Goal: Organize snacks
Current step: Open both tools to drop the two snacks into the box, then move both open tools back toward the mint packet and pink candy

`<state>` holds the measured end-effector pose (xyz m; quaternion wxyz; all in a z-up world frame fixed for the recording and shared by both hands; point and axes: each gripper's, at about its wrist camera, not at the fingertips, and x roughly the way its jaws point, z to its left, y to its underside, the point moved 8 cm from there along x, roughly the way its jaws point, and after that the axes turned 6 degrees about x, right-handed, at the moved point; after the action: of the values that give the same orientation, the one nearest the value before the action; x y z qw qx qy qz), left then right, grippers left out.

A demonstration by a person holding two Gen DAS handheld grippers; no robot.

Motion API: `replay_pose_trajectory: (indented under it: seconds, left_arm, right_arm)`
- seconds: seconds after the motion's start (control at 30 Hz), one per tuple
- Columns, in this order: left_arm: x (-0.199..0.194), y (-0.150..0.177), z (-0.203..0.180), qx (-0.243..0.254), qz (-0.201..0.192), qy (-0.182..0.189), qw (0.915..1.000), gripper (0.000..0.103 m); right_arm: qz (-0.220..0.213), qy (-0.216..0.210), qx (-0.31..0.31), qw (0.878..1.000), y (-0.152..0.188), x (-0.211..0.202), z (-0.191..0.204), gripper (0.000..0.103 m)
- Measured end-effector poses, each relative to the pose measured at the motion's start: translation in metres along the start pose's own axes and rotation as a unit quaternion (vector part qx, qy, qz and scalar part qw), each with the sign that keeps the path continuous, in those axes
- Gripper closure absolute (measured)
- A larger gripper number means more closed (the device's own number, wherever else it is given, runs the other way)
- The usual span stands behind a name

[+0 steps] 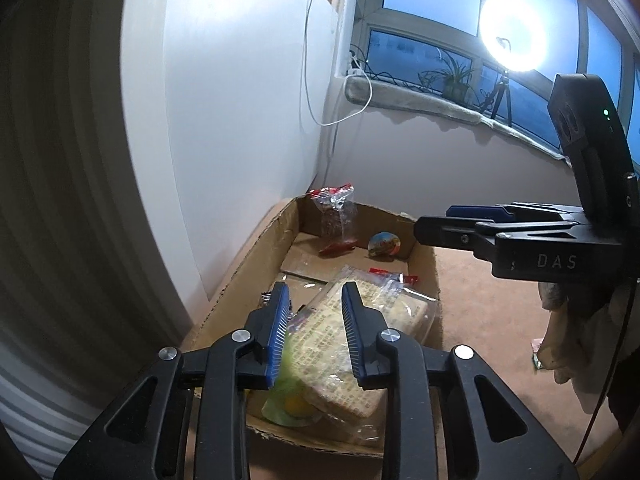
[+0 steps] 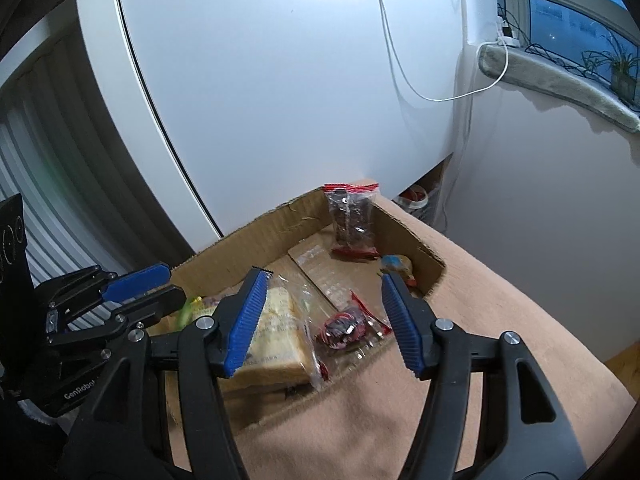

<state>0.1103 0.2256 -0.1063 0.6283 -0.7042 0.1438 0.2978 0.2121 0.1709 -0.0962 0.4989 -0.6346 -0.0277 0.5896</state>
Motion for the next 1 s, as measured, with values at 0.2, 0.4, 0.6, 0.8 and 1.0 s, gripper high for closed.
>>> replay_pose_trajectory:
  seconds: [0.2,0.4,0.6,0.8,1.0]
  left_arm:
    - [-0.008,-0.003,-0.016,0.010,-0.009,0.012,0.9998,0.077]
    - [-0.018,-0.003,-0.041,0.022,-0.015,0.037,0.9990,0.067]
    - [-0.024,0.008,-0.083,0.034,-0.013,0.086,0.9956,0.067]
    - [-0.015,0.023,-0.137,0.059,0.013,0.140,0.9882,0.067]
    - [-0.006,0.044,-0.189,0.085,0.046,0.192,0.9767,0.067]
  right_arm:
    - [-0.011,0.017,0.004,1.000,0.004,-0.025,-0.011,0.035]
    - [-0.018,0.032,0.011,0.999,0.015,-0.056,-0.030,0.035]
    - [-0.012,0.059,0.034,0.998,0.047,-0.092,-0.074,0.035]
    - [0.023,0.095,0.065,0.993,0.090,-0.109,-0.132,0.035]
    - [0.067,0.096,0.084,0.990,0.136,-0.110,-0.171,0.035]
